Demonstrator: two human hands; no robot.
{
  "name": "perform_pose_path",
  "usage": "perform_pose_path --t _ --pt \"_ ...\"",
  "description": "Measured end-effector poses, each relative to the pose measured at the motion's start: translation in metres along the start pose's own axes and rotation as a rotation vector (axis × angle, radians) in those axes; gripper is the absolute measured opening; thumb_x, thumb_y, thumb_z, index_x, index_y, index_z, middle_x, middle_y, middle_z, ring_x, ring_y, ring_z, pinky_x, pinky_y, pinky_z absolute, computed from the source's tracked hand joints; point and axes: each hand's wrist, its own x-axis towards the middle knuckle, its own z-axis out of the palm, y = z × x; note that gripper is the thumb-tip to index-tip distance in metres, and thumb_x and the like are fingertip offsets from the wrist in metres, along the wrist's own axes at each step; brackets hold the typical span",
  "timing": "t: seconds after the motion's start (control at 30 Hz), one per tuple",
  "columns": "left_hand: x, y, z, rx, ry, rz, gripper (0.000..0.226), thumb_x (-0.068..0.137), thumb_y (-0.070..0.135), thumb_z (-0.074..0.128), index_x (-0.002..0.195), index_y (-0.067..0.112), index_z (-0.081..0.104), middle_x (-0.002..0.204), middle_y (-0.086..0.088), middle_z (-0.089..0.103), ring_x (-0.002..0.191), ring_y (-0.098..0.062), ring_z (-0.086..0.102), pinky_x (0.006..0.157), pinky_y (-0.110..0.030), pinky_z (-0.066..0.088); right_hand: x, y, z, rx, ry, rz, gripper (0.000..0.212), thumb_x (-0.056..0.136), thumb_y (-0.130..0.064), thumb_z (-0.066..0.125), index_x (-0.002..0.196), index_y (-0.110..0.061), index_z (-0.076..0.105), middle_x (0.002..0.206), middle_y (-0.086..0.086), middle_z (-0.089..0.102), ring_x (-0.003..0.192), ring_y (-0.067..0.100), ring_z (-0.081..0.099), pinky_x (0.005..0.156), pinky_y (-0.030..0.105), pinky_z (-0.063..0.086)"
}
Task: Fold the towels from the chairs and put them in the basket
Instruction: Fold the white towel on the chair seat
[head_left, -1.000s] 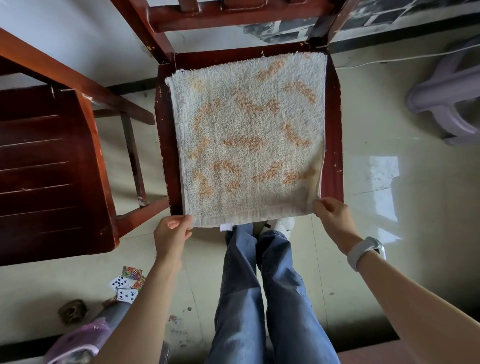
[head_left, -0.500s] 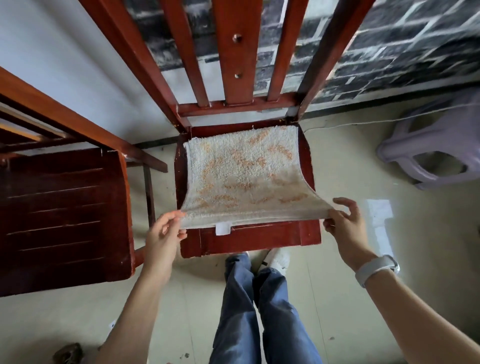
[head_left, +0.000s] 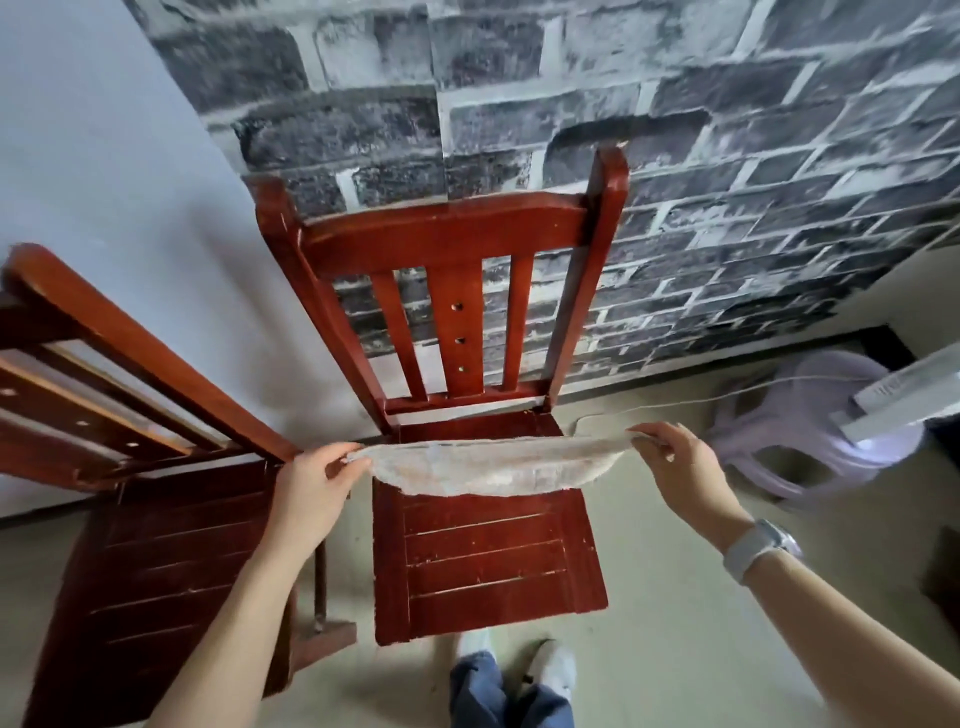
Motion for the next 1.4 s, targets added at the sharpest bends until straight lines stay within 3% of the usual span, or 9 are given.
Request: perform_pose_path --t 0.17,0.27,0.33,0.43,0.57,0.7,0.97,1.17,1.4 --pt "-0.011 0.033 -0.028 0.036 0.073 0.137 0.009 0.075 0.001 0.071 0.084 0.000 0.070 0.088 -0.006 0.061 0.077 -0.013 0.053 0.070 0.001 0.036 -0.010 -0.025 -0.034 -0.117 0.103 -0.153 0.011 0.081 -0.001 0.065 0.089 0.005 0.069 0.093 0.019 0.057 0.079 0.022 0.051 0.076 0.027 0.039" --pt "-0.018 0.047 -0.042 0.004 0.033 0.105 0.013 0.077 0.010 0.070 0.077 0.020 0.063 0.076 0.011 0.060 0.071 -0.002 0.054 0.062 -0.009 0.041 -0.012 -0.035 -0.053 -0.162 0.104 -0.227 0.008 0.081 0.001 0.064 0.086 0.006 0.067 0.086 0.017 0.061 0.075 0.030 0.059 0.071 0.030 0.043" --pt "-0.020 0.057 -0.052 -0.020 0.023 0.116 0.016 0.077 0.013 0.071 0.076 0.024 0.060 0.074 0.014 0.059 0.071 -0.002 0.055 0.062 -0.013 0.039 -0.012 -0.040 -0.065 -0.162 0.107 -0.258 0.007 0.082 0.000 0.062 0.087 0.005 0.066 0.084 0.014 0.060 0.075 0.032 0.059 0.069 0.034 0.045" --pt "-0.021 0.072 -0.064 -0.037 0.009 0.138 0.010 0.079 0.018 0.070 0.082 0.022 0.062 0.077 0.009 0.062 0.074 -0.007 0.057 0.063 -0.016 0.040 -0.009 -0.048 -0.082 -0.161 0.134 -0.281 0.006 0.082 -0.001 0.062 0.087 0.002 0.064 0.084 0.010 0.057 0.077 0.028 0.057 0.070 0.034 0.045" --pt "-0.019 0.089 -0.076 -0.115 0.013 0.182 0.008 0.080 0.017 0.069 0.084 0.022 0.064 0.080 0.007 0.065 0.078 -0.010 0.059 0.065 -0.013 0.040 -0.003 -0.061 -0.100 -0.151 0.203 -0.335 0.006 0.079 0.002 0.064 0.083 -0.002 0.061 0.079 0.000 0.049 0.070 0.021 0.052 0.067 0.022 0.036" --pt "-0.015 0.101 -0.087 -0.119 0.044 0.219 0.013 0.082 0.013 0.067 0.086 0.024 0.063 0.084 0.008 0.064 0.081 -0.010 0.059 0.066 -0.013 0.039 0.000 -0.075 -0.117 -0.178 0.208 -0.462 0.009 0.079 0.004 0.064 0.087 0.000 0.064 0.081 0.006 0.056 0.072 0.020 0.055 0.068 0.026 0.044" --pt "-0.008 0.122 -0.099 -0.060 0.113 0.303 0.028 0.076 0.007 0.071 0.067 0.030 0.059 0.079 0.013 0.063 0.080 -0.007 0.058 0.068 -0.017 0.041 0.002 -0.090 -0.139 -0.250 0.209 -0.566 0.015 0.077 0.010 0.064 0.089 0.003 0.071 0.084 0.016 0.065 0.073 0.029 0.065 0.071 0.027 0.052" --pt "-0.009 0.123 -0.102 -0.061 0.112 0.317 0.023 0.073 0.011 0.075 0.064 0.025 0.058 0.077 0.005 0.062 0.076 -0.013 0.057 0.064 -0.018 0.041 0.001 -0.088 -0.145 -0.306 0.175 -0.605 0.016 0.081 0.006 0.062 0.094 0.001 0.069 0.090 0.014 0.066 0.079 0.030 0.065 0.075 0.031 0.051" --pt "-0.009 0.129 -0.108 0.012 0.124 0.382 0.014 0.072 0.015 0.075 0.069 0.023 0.064 0.073 0.013 0.060 0.071 -0.007 0.056 0.062 -0.014 0.038 0.003 -0.087 -0.155 -0.405 0.112 -0.604 0.013 0.083 -0.004 0.063 0.094 0.003 0.066 0.090 0.014 0.064 0.081 0.033 0.063 0.073 0.040 0.053"
